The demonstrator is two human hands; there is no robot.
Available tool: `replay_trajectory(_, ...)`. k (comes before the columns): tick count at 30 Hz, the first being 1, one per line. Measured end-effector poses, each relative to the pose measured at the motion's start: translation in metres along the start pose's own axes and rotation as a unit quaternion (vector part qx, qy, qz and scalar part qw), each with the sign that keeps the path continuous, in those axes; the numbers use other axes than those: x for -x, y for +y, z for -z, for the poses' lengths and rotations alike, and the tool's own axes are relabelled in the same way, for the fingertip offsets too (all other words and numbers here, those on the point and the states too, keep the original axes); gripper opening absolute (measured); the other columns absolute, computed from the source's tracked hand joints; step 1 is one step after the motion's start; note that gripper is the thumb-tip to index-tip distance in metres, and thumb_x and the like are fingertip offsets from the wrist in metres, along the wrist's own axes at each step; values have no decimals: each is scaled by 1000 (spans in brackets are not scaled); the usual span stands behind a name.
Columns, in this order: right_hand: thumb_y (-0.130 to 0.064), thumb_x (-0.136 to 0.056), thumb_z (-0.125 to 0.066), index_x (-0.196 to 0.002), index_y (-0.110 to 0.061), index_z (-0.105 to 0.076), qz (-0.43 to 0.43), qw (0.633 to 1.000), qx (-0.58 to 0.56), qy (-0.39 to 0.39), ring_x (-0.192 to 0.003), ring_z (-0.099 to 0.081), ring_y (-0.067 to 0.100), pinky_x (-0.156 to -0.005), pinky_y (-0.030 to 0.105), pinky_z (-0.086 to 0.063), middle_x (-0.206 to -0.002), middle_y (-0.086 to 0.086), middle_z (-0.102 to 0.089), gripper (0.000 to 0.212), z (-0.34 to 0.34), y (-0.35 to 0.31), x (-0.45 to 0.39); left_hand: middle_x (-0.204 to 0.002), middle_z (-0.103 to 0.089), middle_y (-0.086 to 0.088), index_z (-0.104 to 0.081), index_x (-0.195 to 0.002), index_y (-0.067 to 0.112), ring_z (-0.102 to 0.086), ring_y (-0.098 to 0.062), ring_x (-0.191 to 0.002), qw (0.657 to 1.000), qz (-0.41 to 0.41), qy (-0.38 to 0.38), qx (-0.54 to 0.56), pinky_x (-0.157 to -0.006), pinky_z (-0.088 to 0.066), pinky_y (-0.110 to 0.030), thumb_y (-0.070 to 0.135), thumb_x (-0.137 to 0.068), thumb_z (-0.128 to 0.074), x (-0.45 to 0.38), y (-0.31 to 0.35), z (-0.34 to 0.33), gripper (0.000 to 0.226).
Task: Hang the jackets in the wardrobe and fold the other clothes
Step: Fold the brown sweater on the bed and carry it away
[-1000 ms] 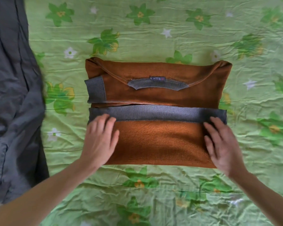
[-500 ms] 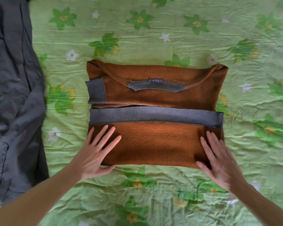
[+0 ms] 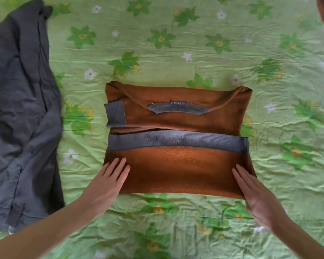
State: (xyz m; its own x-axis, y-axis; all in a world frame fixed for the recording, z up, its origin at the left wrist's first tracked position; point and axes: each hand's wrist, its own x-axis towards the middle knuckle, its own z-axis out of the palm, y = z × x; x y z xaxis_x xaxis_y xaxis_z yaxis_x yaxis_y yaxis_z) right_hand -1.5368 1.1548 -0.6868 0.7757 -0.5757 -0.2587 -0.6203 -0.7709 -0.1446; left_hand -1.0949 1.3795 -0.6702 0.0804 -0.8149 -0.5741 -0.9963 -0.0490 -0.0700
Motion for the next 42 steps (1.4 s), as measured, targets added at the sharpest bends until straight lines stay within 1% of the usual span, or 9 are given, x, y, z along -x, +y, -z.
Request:
replay_trajectory(6, -11, -30, -104, -156, -5, -43, 46, 991, 6, -128, -131, -59, 19, -99, 27, -49, -157, 14, -48, 140, 35, 11, 29, -175, 12, -10, 11, -166, 14, -1, -27, -162, 987, -96, -126, 29, -128, -16, -36, 9, -105, -47, 29, 7, 35, 85)
replay_trajectory(11, -9, -54, -100, -157, -34, -40, 9, 989, -59, -134, -106, -65, -5, -82, 9, -52, -151, -12, -55, 123, 53, 29, 26, -168, -26, 15, -23, -165, 31, -34, -8, -152, 965, -20, -94, 243, -116, -27, -17, 6, -107, -40, 31, -22, 50, 66)
replay_trajectory(14, -1, -79, -86, -129, -55, -62, -96, 970, -207, -78, -68, -67, 2, -63, 17, -49, -98, -20, -77, 77, 77, 40, 19, -104, -74, 23, -67, -119, 57, -70, -9, -89, 927, 4, -35, 374, -75, -51, -26, 15, -103, -62, 34, -59, 55, 46)
replay_trajectory(16, -2, -84, -83, -105, -51, -74, -147, 951, -269, -33, -67, -68, 21, -64, 33, -48, -79, -5, -75, 54, 96, 44, 5, -82, -76, 11, -74, -102, 54, -70, -17, -73, 876, 43, 38, 479, -69, -52, -36, 46, -90, -77, 39, -72, 58, 14)
replay_trajectory(18, -4, -81, -83, -86, -38, -79, -214, 912, -350, 24, -66, -71, 18, -63, 25, -50, -70, 0, -75, 35, 109, 46, -17, -78, -77, 4, -79, -95, 41, -71, -10, -73, 804, 82, 132, 575, -68, -52, -20, 76, -72, -76, 36, -77, 67, 42)
replay_trajectory(22, -23, -90, -76, -89, -16, -73, -322, 823, -433, 174, -57, -63, -2, -57, 4, -44, -63, -18, -72, 8, 119, 39, -61, -75, -74, 15, -72, -93, 24, -63, 5, -70, 718, 160, 265, 623, -65, -42, -4, 21, -103, -62, 8, -64, 85, 14)
replay_trajectory(26, -28, -110, -49, -118, -13, -59, -285, 850, -371, 241, -82, -62, 14, -75, 30, -47, -94, 1, -68, 20, 121, 18, -104, -91, -61, -1, -54, -116, 7, -58, 0, -72, 715, 223, 378, 544, -66, -40, -9, 24, -114, -36, -39, -49, 97, 25)
replay_trajectory(30, -45, -107, -33, -118, -6, -46, -302, 884, -254, 249, -77, -60, 46, -67, 48, -46, -90, 29, -65, 43, 115, 21, -151, -67, -51, -7, -50, -120, -1, -47, -13, -53, 737, 272, 417, 456, -51, -32, -36, 29, -114, -34, -88, -64, 99, 34)
replay_trajectory(42, -55, -108, -33, -105, -9, -45, -366, 914, -106, 139, -76, -56, 44, -67, 46, -40, -90, 36, -61, 48, 78, 73, -253, -56, -45, -5, -49, -115, 3, -41, -29, -45, 807, 300, 364, 355, -48, -27, -34, 37, -114, -35, -178, -112, 72, 37)
